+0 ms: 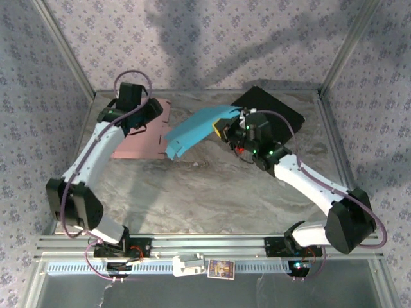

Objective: Fold the paper box

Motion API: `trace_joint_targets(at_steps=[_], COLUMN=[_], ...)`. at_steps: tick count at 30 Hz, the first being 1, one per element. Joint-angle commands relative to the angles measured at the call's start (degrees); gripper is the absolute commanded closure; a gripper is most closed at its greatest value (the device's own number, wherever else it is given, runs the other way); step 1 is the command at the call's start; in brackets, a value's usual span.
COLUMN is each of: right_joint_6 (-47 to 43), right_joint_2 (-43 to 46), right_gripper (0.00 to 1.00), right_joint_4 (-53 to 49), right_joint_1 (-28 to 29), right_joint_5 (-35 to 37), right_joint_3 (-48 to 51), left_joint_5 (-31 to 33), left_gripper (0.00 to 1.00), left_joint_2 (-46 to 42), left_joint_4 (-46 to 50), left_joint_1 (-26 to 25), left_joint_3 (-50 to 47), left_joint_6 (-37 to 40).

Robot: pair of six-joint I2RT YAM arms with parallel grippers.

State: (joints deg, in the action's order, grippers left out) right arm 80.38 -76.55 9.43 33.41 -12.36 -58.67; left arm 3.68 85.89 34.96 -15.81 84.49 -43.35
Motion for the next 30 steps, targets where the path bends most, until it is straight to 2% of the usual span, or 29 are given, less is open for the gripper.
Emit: trace_joint_targets(at_steps=[1,7,12,14,16,19,22,24,27,30], right_joint_6=[0.03,4.42,17.7,25.79,30.52,35.19,36.82,36.8,36.47,35.45], right_joint_2=[-0.36,4.24,7.17,6.46,5.21,2.03,-4.52,-10.17,-19.43,-29.14], right_gripper=[1.0,1.0,1.0,1.0,1.0,1.0,1.0,1.0,1.0,1.0], right_joint_4=[-7.07,-27.33,-48.83,-59.52,-66.1,-73.19,-82.35,-88.15,-91.05,-92.85], right_joint_1=[-0.54,1.49,5.38,7.05,8.29,9.95,9.51,7.46,1.14,-3.03], right_joint_5=[1.83,11.03,19.4,20.46,20.78,21.01,17.47,18.09,11.72,8.93], right_joint_3=[-7.89,-17.6,-25.27,-29.3,-33.18,-39.88,-50.6,-59.22,-68.25,-77.39], left_joint_5=[4.32,1.01,-2.15,-3.78,-5.83,-9.38,-13.81,-16.59,-19.92,-21.61], left_gripper=[0.33,0.36,0.38,0.38,0.39,0.4,0.41,0.42,0.43,0.46], left_joint_2=[-3.73,-8.26,-10.13,-10.6,-10.82,-10.87,-10.63,-10.5,-10.26,-10.97], left_joint_4=[1.91,2.78,5.95,6.96,7.78,9.3,11.08,11.47,12.03,11.5], left_joint_1=[-0.14,-0.21,-0.11,-0.14,-0.11,-0.09,0.32,0.56,1.47,2.72], left_joint_3=[1.4,1.85,1.86,1.97,2.23,2.57,2.59,1.42,-1.32,-4.88], left_joint_6=[0.4,1.4,1.83,2.07,2.06,1.96,1.94,2.08,1.95,3.15])
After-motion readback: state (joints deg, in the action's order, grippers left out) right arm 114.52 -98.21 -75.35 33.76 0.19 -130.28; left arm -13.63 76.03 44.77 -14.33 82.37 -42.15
